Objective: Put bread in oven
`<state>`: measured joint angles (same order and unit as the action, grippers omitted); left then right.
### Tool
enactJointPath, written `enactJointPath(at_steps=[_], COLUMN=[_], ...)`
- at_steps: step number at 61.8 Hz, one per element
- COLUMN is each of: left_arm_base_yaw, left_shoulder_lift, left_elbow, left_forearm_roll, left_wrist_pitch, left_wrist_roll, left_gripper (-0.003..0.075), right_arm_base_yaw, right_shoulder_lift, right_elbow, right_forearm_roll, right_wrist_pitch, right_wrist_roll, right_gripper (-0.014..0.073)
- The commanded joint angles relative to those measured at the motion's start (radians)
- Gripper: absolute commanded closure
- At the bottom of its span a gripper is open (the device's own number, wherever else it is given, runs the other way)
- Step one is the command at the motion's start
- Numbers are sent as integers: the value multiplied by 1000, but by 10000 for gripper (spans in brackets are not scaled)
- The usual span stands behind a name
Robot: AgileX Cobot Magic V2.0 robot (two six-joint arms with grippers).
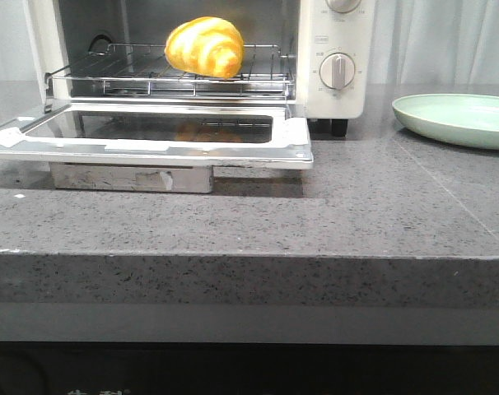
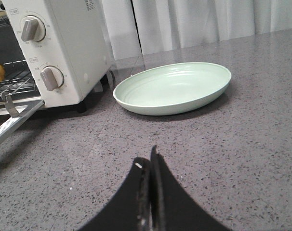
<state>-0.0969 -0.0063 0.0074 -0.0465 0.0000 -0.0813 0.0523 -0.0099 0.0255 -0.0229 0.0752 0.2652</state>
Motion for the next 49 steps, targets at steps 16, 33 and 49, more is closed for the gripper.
enactJointPath(at_steps=[16, 33, 49], left_arm_base_yaw=[3, 3, 3], left_shoulder_lift=[-20, -20, -20], left_elbow=[23, 23, 23], left_forearm_roll=[-6, -6, -6], left_wrist_pitch=[-78, -78, -78], left_wrist_roll=[-1, -1, -1], left_gripper=[738, 738, 738], right_arm_base_yaw=[-7, -7, -27], right_shoulder_lift=[-21, -22, -22], right_elbow=[4, 4, 4], right_forearm_roll=[0, 0, 0], right_wrist_pitch=[-86, -91, -91], right_wrist_roll=[-10, -166, -196], right_gripper=[662, 662, 662])
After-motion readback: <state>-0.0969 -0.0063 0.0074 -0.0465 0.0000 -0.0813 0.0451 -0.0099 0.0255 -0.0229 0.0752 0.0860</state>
